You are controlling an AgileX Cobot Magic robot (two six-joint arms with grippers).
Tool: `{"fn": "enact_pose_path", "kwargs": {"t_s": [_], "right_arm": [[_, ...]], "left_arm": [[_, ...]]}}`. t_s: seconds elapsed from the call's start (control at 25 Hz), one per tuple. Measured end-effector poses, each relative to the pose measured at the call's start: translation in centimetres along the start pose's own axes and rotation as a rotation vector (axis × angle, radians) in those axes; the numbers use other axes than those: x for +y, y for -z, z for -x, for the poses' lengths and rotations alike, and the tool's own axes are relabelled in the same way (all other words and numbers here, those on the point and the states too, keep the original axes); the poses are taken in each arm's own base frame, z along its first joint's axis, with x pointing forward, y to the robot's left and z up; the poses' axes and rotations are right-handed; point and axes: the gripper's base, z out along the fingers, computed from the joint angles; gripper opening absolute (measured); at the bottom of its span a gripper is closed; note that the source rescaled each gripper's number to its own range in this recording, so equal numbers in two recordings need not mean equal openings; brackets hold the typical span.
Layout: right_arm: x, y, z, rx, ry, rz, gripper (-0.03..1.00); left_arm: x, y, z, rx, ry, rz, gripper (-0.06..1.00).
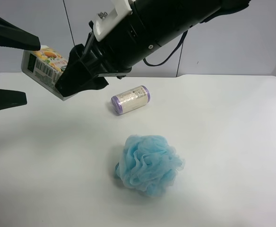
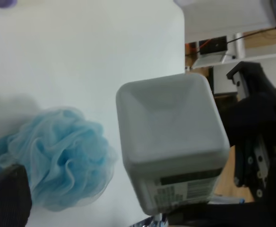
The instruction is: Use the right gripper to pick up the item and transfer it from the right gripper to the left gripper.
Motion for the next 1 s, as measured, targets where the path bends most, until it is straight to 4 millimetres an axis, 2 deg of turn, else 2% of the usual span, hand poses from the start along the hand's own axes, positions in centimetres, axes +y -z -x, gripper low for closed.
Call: {"fn": "enact_pose_path", "kwargs": {"t_s": [0.64,1.0], "right_arm": [[-0.2,0.0,0.9,-0.1,-0.025,-0.022,0.0],[-0.4,-0.2,1.1,-0.134,-0.071,-0.021,0.0]], "left_arm": [[-0.7,0.1,1.1,-0.113,0.06,-0.086,1.0],[-0.8,0.1,1.1,-0.117,0.064,-0.09,1.0]]}}
